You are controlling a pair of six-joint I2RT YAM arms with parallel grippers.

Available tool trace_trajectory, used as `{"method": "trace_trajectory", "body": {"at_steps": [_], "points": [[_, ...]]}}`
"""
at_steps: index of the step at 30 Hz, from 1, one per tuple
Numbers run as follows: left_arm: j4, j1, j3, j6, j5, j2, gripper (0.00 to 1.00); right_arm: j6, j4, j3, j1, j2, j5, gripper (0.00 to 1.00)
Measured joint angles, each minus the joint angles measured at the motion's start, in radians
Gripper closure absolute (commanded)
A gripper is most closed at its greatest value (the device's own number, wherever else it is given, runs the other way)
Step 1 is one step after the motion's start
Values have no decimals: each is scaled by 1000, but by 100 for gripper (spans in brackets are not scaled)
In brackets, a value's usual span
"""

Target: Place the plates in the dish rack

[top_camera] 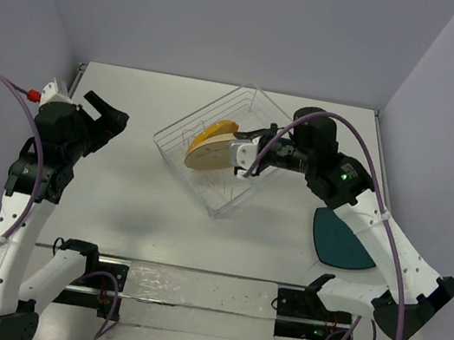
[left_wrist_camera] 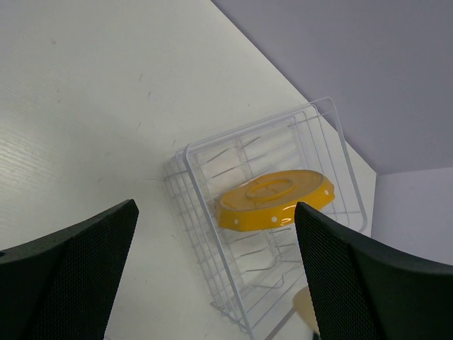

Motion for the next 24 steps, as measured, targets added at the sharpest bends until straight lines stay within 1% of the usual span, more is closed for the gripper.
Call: {"method": "trace_trajectory", "body": {"at_steps": [4, 10, 16, 24], "points": [[-8, 0, 1, -1, -41, 14, 1, -196, -75, 16, -71, 36, 2, 100], [-40, 0, 1, -9, -103, 58, 1, -398, -123, 25, -83, 124, -4, 100], [-69, 0, 1, -23, -141, 72, 1, -522, -125, 52, -90, 207, -11, 100], [-78, 0, -25, -49, -169, 73, 1, -587, -107, 51, -94, 223, -44, 100]]}}
